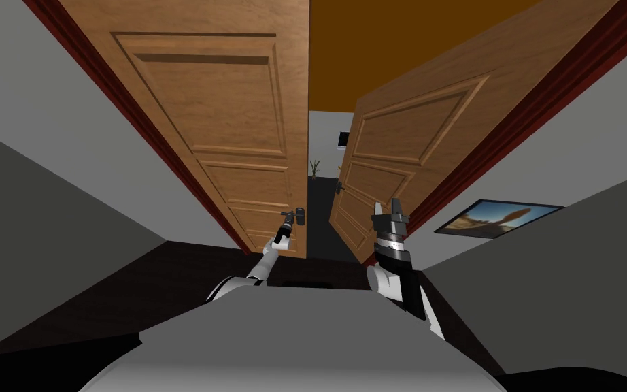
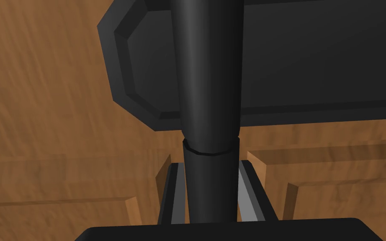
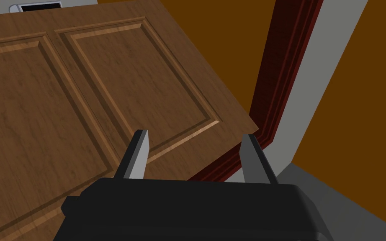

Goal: Push the door open

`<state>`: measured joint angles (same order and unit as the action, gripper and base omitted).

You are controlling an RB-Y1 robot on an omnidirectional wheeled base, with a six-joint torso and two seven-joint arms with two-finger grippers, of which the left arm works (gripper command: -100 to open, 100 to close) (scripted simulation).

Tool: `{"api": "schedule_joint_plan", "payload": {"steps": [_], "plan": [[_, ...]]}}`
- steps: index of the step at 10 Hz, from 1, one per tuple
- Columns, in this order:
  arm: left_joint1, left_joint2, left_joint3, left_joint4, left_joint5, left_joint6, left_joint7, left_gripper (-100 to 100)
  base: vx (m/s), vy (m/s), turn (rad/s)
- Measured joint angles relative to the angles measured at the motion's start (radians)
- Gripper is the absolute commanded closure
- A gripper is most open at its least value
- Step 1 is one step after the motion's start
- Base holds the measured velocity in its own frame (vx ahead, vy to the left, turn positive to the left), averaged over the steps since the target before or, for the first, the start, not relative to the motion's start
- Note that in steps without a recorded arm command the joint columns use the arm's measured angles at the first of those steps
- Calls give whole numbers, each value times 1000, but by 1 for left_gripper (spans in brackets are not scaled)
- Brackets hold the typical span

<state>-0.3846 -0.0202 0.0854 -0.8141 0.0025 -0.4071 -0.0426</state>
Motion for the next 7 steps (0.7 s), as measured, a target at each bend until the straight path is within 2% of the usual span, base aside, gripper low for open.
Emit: {"api": "schedule_joint_plan", "payload": {"steps": [2, 4, 6, 7], "plan": [[0, 0, 0, 0, 0, 0, 0, 100, 50, -28, 10], [15, 11, 2, -3, 2, 9, 2, 100, 170, -63, 42], [12, 21, 15, -8, 5, 19, -1, 100, 151, -64, 26], [6, 25, 24, -5, 7, 15, -6, 100, 207, -104, 48]]}}
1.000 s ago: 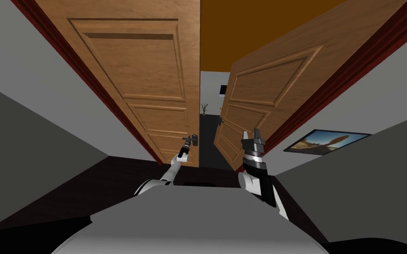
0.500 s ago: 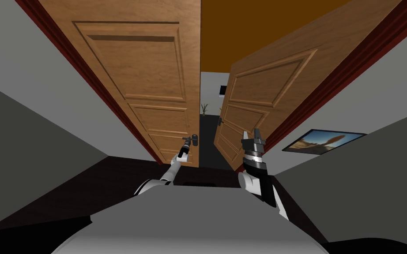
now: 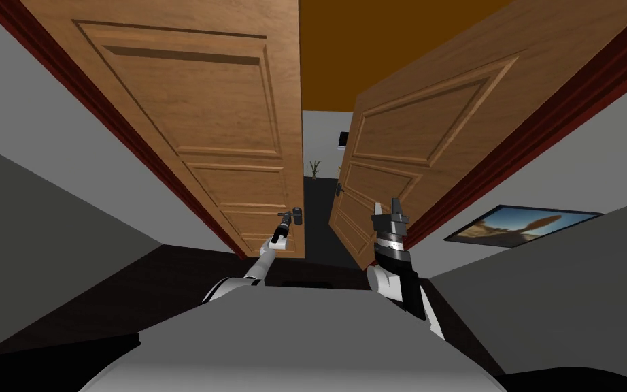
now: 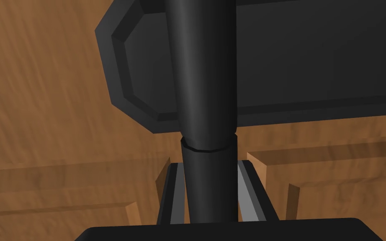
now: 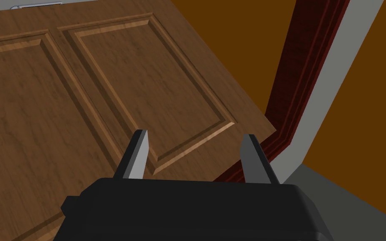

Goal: Push the door open

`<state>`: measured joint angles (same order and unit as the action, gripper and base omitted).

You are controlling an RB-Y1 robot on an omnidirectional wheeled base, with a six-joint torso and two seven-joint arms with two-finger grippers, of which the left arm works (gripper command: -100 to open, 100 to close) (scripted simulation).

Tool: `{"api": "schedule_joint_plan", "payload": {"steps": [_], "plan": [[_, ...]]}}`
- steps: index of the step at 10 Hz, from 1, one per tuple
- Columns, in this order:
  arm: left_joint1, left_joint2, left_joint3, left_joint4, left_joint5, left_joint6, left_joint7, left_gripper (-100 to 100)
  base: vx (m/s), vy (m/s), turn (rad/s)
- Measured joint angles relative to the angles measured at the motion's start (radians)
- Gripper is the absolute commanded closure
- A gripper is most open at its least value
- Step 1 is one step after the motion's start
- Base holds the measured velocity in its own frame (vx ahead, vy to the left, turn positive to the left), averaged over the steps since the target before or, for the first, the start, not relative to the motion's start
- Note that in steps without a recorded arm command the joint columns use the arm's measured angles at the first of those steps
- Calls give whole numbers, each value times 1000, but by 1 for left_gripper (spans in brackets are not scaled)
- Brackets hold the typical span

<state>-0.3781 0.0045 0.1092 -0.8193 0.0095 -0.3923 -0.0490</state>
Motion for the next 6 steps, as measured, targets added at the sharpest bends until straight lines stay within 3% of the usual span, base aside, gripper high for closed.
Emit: {"api": "schedule_joint_plan", "payload": {"steps": [1, 3, 5, 6], "plan": [[0, 4, 10, 3, 2, -5, -6, 100, 190, -121, 58], [4, 29, 22, -6, 8, 2, 0, 100, 183, -63, 60], [-7, 29, 45, 4, 11, -3, -14, 100, 135, -71, 51], [3, 27, 54, -13, 12, 1, -21, 100, 128, -86, 60]]}}
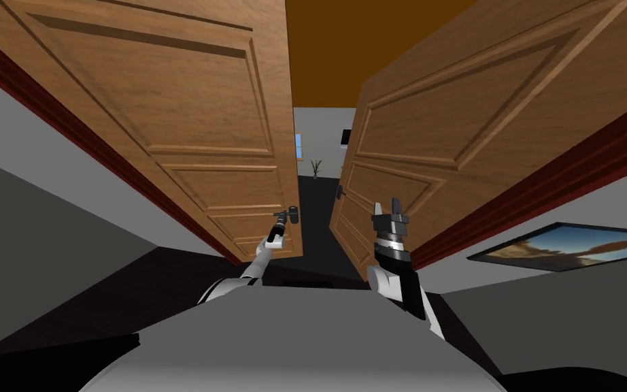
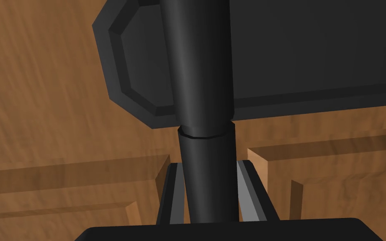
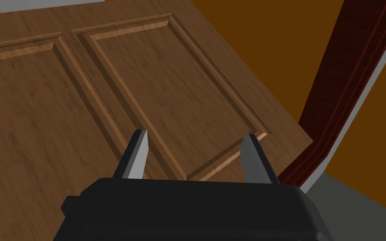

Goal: Push the door open

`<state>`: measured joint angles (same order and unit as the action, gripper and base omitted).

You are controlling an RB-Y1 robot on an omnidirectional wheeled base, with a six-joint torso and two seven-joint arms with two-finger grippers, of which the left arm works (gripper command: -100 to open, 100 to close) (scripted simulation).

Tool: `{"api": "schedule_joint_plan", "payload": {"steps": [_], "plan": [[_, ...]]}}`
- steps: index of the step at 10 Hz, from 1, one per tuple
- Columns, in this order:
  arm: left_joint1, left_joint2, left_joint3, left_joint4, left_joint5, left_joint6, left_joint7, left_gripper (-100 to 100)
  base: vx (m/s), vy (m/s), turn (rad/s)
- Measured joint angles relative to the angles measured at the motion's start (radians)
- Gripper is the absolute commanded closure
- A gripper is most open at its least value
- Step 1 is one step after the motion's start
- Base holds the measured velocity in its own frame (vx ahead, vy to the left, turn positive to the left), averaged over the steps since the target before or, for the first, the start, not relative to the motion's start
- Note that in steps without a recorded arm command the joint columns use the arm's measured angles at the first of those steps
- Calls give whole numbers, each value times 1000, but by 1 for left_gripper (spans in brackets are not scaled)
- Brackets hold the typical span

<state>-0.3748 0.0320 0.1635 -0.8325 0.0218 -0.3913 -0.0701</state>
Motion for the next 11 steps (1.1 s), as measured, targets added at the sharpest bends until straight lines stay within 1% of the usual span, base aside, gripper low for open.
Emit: {"api": "schedule_joint_plan", "payload": {"steps": [1, 2, 3, 4, 5, 6, 7, 8, 9, 10, 11], "plan": [[10, -4, 10, -21, 1, 13, -9, 100, 74, -54, 33], [10, 0, 13, -24, 2, 17, -10, 100, 25, -14, 20], [-1, 4, 17, -4, 3, 6, -9, 100, 87, -62, 76], [-17, 16, 30, 29, 9, -5, -8, 100, 132, -118, 89], [-11, 14, 41, 31, 10, -10, -13, 100, 148, -100, 116], [-7, 7, 59, 27, 12, -8, -26, 100, 146, -124, 50], [-13, 16, 69, 42, 16, -14, -28, 100, 106, -63, 31], [-5, 19, 74, 21, 17, -6, -27, 100, 131, -48, 75], [-13, 18, 87, 28, 20, -5, -33, 100, 193, -107, 77], [-5, 16, 99, 20, 23, -4, -37, 100, 227, -148, 132], [-13, 21, 114, 40, 27, -15, -40, 100, 135, -102, 53]]}}
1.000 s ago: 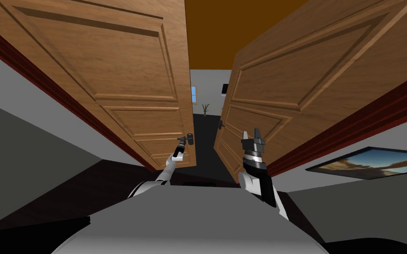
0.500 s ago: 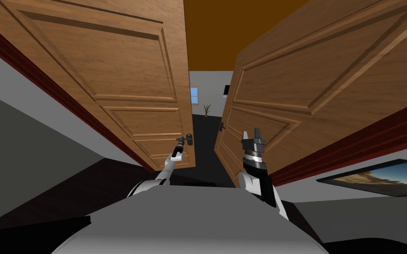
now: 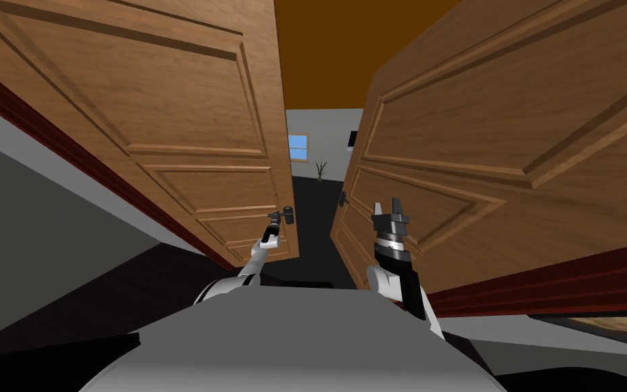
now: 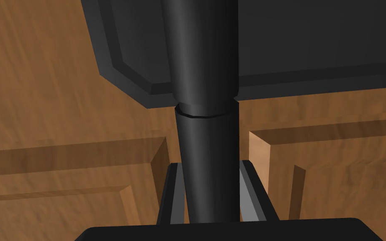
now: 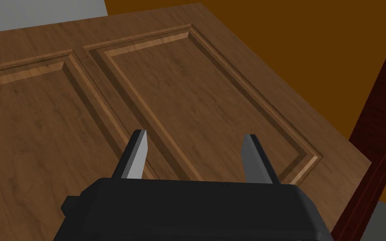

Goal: Push the door open

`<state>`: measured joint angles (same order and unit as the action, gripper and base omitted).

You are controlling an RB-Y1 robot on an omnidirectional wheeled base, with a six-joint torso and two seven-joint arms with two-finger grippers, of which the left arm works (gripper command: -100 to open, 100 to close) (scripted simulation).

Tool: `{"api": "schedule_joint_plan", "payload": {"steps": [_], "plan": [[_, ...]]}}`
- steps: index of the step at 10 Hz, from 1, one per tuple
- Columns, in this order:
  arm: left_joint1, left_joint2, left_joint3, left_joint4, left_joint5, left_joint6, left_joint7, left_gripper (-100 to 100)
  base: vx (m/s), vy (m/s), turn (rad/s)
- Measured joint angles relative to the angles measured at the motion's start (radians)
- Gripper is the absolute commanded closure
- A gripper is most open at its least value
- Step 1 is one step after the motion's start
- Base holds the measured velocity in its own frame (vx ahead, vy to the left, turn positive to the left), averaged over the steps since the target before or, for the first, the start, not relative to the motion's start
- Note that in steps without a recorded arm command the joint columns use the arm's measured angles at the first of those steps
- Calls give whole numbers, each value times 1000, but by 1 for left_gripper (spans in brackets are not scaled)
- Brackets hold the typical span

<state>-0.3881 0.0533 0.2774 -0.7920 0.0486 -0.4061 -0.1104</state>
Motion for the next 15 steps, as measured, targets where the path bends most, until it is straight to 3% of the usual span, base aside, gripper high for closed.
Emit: {"api": "schedule_joint_plan", "payload": {"steps": [2, 4, 6, 9, 14, 15], "plan": [[12, 4, 19, -36, 5, 17, -3, 100, 163, -130, 93], [4, 3, 50, -13, 12, 4, -14, 100, 164, -97, 84], [14, -2, 69, -35, 16, 20, -19, 100, 175, -83, 65], [21, -6, 98, -44, 23, 20, -26, 100, 145, -66, 62], [4, -7, 94, -14, 31, 14, -42, 100, 186, 35, 135], [-13, -4, 92, 14, 34, -2, -47, 100, 214, 53, 132]]}}
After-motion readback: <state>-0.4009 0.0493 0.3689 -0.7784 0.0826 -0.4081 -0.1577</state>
